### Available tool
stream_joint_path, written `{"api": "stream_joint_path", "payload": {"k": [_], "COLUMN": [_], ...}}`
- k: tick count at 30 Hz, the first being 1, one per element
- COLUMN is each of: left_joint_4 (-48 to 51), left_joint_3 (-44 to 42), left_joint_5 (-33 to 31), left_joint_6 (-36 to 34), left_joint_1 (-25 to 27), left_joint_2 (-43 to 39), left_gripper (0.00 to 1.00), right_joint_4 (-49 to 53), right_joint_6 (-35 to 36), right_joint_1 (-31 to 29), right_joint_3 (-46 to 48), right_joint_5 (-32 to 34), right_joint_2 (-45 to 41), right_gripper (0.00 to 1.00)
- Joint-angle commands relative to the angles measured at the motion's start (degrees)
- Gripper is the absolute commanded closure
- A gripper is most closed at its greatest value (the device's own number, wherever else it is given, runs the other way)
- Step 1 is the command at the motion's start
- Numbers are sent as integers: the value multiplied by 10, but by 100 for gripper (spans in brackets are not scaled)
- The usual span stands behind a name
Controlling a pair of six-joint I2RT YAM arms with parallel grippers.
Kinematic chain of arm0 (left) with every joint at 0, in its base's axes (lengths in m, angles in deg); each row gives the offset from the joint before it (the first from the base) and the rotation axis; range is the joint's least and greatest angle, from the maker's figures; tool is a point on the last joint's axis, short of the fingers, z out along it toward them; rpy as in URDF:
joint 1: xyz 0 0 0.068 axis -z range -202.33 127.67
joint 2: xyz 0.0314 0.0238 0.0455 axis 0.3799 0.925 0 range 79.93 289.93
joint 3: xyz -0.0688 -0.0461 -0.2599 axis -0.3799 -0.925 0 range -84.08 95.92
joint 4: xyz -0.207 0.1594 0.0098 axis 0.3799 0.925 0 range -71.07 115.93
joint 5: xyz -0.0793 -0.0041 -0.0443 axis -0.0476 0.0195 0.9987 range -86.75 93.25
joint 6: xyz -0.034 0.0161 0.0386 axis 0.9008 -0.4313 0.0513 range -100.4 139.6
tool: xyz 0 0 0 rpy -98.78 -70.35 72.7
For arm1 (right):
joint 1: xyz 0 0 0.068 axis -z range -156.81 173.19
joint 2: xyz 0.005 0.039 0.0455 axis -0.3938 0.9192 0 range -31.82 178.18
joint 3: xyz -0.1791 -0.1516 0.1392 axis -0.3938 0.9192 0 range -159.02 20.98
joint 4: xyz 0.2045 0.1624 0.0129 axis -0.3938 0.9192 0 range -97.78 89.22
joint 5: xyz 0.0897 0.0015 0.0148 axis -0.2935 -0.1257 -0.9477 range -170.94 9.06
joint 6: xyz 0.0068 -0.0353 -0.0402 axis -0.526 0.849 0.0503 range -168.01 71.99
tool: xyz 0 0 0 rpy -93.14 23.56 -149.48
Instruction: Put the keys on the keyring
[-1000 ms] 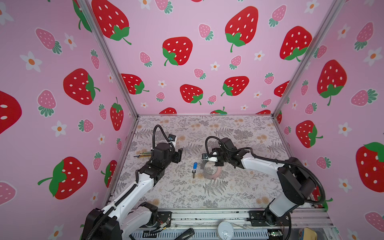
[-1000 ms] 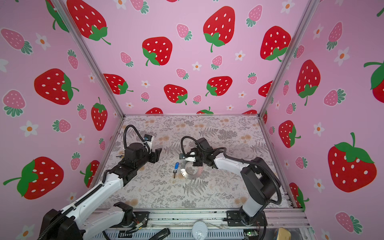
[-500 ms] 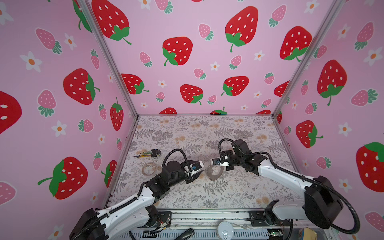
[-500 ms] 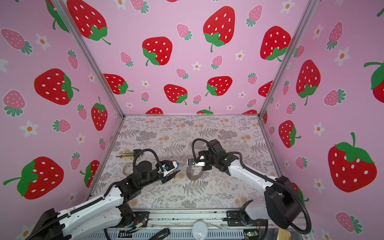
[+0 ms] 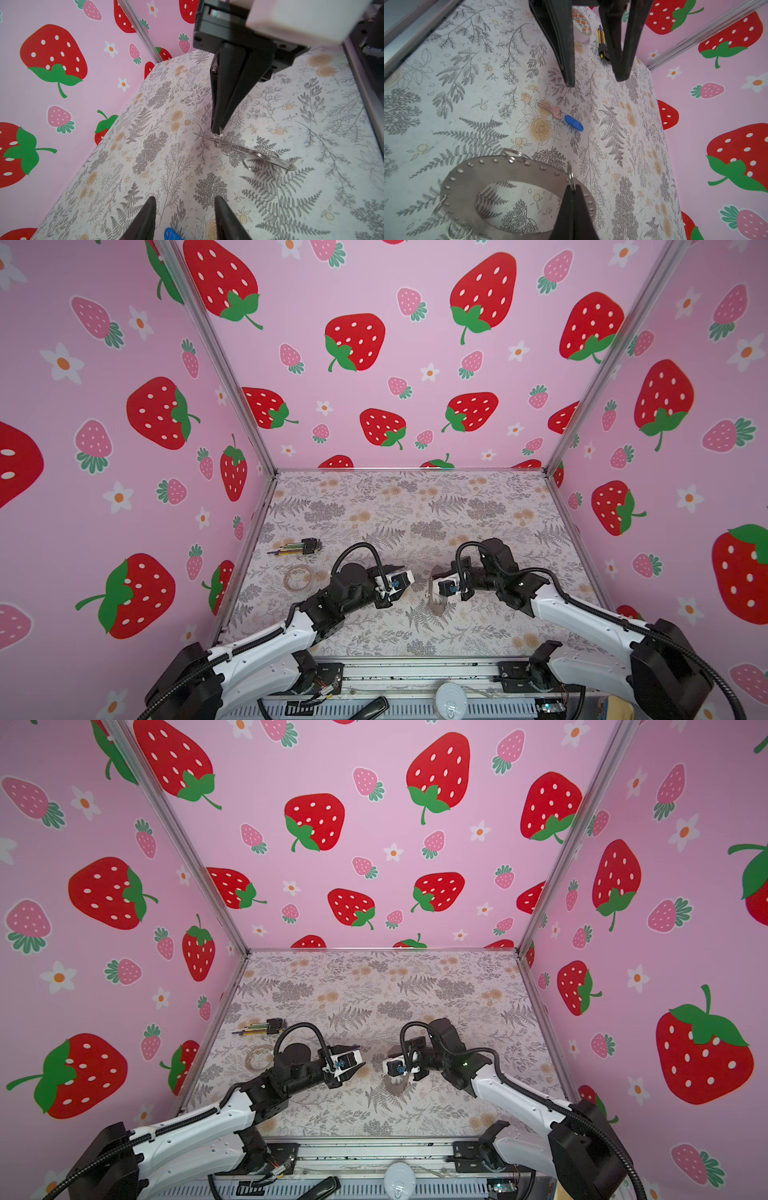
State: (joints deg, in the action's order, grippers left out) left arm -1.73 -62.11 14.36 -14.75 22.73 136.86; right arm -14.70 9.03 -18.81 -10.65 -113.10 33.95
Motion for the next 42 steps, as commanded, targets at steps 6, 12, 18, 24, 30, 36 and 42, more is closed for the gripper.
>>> {"api": "stream_joint_path", "payload": {"k": [6, 12, 18, 24, 30, 36, 42], "left_joint_4": [-35, -42, -42, -46, -61, -64, -71], "left_joint_3": [25, 33, 38, 46, 52, 55, 58], "left_joint_5": [37, 53, 73, 59, 50, 49, 42], "left_joint_6": [-16, -15, -24, -21, -8, -5, 1], "left_joint_1": [2, 3, 13, 20, 26, 33, 38], "left_joint_2": [26, 39, 50, 63, 76, 85, 92], "left_gripper": [59, 64, 66, 68, 70, 72, 73], "right_joint_4": [-38, -26, -19, -11, -7, -8, -8], "right_joint_6": [-59, -72, -82, -91, -105, -107, -109], "right_joint_1": [-2, -2, -3, -3, -4, -7, -8], "right_joint_3": [-11, -25, -34, -38, -43, -43, -41], "right_joint_5": [-80, -83, -82, -77, -76, -72, -70], "right_joint_2": [19, 36, 39, 40, 42, 41, 41], "right_gripper": [100, 100, 100, 100, 100, 100, 100]}}
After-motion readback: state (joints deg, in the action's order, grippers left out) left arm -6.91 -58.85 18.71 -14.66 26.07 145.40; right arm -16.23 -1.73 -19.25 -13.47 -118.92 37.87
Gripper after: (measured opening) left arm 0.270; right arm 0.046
